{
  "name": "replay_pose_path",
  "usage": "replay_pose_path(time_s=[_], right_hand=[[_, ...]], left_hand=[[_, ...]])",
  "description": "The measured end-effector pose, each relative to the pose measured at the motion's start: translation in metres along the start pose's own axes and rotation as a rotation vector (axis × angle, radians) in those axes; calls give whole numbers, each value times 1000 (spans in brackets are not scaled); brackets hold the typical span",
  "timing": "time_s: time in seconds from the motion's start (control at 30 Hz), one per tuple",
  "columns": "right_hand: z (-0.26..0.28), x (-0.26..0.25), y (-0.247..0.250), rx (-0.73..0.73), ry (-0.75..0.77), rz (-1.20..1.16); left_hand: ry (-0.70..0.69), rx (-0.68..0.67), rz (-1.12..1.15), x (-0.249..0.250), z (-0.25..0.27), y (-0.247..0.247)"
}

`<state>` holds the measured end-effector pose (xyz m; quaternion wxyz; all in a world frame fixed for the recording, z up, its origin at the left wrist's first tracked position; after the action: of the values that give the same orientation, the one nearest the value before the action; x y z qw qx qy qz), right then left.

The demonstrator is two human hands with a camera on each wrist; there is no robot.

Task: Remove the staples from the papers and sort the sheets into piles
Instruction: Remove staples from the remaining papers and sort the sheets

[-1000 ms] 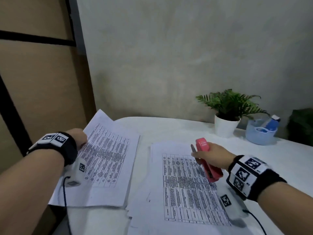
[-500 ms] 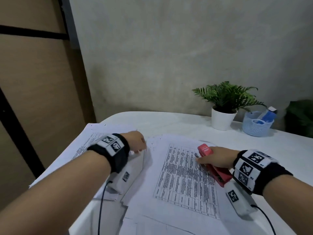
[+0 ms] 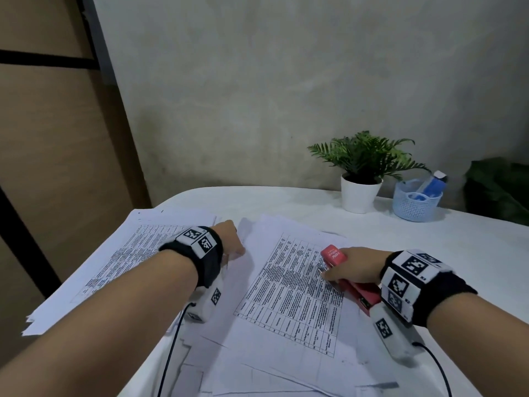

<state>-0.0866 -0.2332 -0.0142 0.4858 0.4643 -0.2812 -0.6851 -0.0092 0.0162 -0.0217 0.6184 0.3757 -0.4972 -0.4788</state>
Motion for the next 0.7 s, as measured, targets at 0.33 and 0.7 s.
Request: replay_pose_path(time_s=[0.33, 0.7], right_hand=[[0, 5, -3, -117, 0, -197], [-4, -5, -2, -96, 4, -58]], left_hand=[[-78, 112, 381, -4, 0, 10], [-129, 80, 388, 2, 12, 8]])
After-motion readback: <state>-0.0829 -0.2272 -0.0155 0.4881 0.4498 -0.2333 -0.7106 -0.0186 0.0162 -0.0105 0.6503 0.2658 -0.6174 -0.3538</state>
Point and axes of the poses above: each hand's wrist, its own z-axis away from the middle knuckle, its own y-axis out of the back of the hand, x = y × z, the point moved 3 cm from there along -z, towards the middle knuckle, and after that the axes turned 2 degrees about x, right-handed, at the moved point
